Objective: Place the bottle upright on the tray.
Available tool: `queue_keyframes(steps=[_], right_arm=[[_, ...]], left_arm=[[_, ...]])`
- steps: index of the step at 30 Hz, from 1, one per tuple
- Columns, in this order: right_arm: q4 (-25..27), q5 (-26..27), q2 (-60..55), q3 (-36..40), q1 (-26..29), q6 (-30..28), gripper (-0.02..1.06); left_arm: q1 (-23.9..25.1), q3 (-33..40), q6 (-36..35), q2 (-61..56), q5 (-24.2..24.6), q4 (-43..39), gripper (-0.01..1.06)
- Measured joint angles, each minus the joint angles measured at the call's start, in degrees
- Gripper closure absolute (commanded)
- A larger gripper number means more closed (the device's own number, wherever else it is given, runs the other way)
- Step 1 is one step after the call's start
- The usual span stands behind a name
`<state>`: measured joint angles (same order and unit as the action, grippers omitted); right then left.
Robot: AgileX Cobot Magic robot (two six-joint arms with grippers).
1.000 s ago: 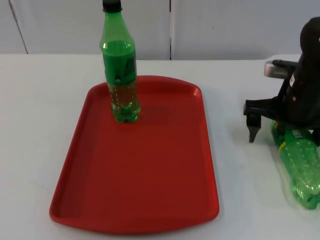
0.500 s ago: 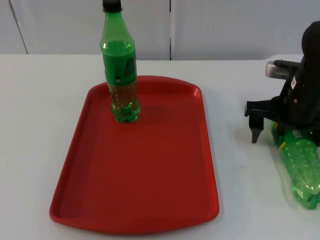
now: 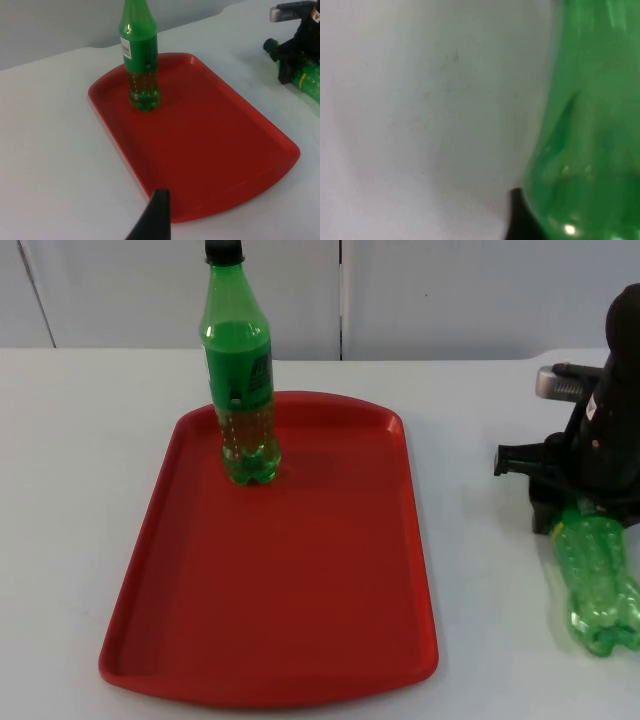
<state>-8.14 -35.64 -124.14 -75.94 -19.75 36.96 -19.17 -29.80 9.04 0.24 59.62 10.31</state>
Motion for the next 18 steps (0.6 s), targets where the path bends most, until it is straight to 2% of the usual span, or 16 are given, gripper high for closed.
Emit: queue_keyframes(steps=[1,12,18], right_arm=[[0.0,0.0,0.0,0.0,0.0,0.0,1.05],[1.07,0.42,0.27,0.0,0.85,1.92,1.05],[1.07,1.05,2.76,0.52,1.07,-1.24,1.05]], left_arm=[[0.0,0.0,0.0,0.0,0.0,0.0,0.18],[0.0,0.0,0.0,0.0,0.0,0.0,0.18],[0.0,0.0,0.0,0.0,0.0,0.0,0.18]])
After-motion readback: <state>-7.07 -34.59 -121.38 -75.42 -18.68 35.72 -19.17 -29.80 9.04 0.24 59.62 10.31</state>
